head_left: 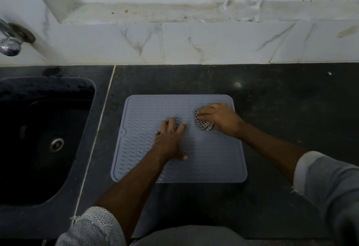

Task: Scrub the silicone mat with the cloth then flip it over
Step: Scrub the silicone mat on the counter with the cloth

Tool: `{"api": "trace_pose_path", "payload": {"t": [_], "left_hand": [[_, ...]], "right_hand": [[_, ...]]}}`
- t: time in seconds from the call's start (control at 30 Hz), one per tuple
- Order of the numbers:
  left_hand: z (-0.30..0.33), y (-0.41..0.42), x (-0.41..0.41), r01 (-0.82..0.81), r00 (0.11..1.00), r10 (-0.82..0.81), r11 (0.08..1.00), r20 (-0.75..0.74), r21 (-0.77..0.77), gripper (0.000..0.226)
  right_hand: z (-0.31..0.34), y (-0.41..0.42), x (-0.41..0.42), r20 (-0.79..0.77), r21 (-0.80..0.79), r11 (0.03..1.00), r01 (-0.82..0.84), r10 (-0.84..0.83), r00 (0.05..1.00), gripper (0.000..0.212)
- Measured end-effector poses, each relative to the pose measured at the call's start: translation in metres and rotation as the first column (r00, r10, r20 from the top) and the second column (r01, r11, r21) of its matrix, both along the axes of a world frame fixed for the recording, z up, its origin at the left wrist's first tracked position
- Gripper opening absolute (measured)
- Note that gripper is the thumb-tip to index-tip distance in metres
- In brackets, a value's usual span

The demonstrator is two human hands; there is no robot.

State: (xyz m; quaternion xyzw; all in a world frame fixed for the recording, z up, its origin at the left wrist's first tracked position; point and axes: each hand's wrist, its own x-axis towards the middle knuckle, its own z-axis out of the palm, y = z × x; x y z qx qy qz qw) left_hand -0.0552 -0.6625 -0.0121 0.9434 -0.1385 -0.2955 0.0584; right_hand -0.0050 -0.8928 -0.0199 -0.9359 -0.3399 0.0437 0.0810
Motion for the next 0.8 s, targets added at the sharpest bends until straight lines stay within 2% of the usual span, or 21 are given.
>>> {"api": "trace_pose_path", "payload": {"t": [0.1, 0.2, 0.3, 0.4, 0.47, 0.6, 0.8], "left_hand": [[-0.002, 0.001, 0.0, 0.008, 1.0, -0.008, 1.0, 0.013, -0.008, 0.117], [-0.004, 0.002, 0.0, 0.005, 1.0, -0.005, 1.0, 0.019, -0.012, 0.117], [-0.005, 0.001, 0.0, 0.006, 1.0, -0.006, 1.0, 0.018, -0.012, 0.117], [-0.005, 0.001, -0.001, 0.011, 1.0, -0.011, 1.0, 0.027, -0.015, 0.116], [-0.004, 0.001, 0.0, 0.009, 1.0, -0.008, 1.0, 0.025, -0.024, 0.115], [-0.003, 0.002, 0.0, 0.002, 1.0, -0.001, 0.999, 0.025, -0.033, 0.114], [-0.005, 0.002, 0.0, 0.007, 1.0, -0.007, 0.999, 0.017, -0.031, 0.115]], "right_hand": [[-0.005, -0.009, -0.006, -0.002, -0.033, 0.999, -0.01, 0.01, 1.0, 0.043], [0.003, -0.038, -0.011, 0.06, -0.048, 0.998, -0.029, 0.032, 0.998, 0.049], [0.008, -0.055, -0.011, 0.032, -0.068, 0.997, 0.019, -0.017, 0.999, 0.046], [0.01, -0.044, -0.003, -0.01, 0.01, 0.992, 0.128, -0.128, 0.992, 0.032], [0.011, -0.027, 0.002, 0.002, 0.062, 0.994, 0.091, -0.091, 0.996, 0.034], [0.006, -0.007, -0.004, -0.046, -0.065, 0.998, -0.009, 0.006, 0.999, 0.046], [0.005, -0.057, -0.02, -0.038, -0.11, 0.991, 0.078, -0.082, 0.996, 0.044]]}}
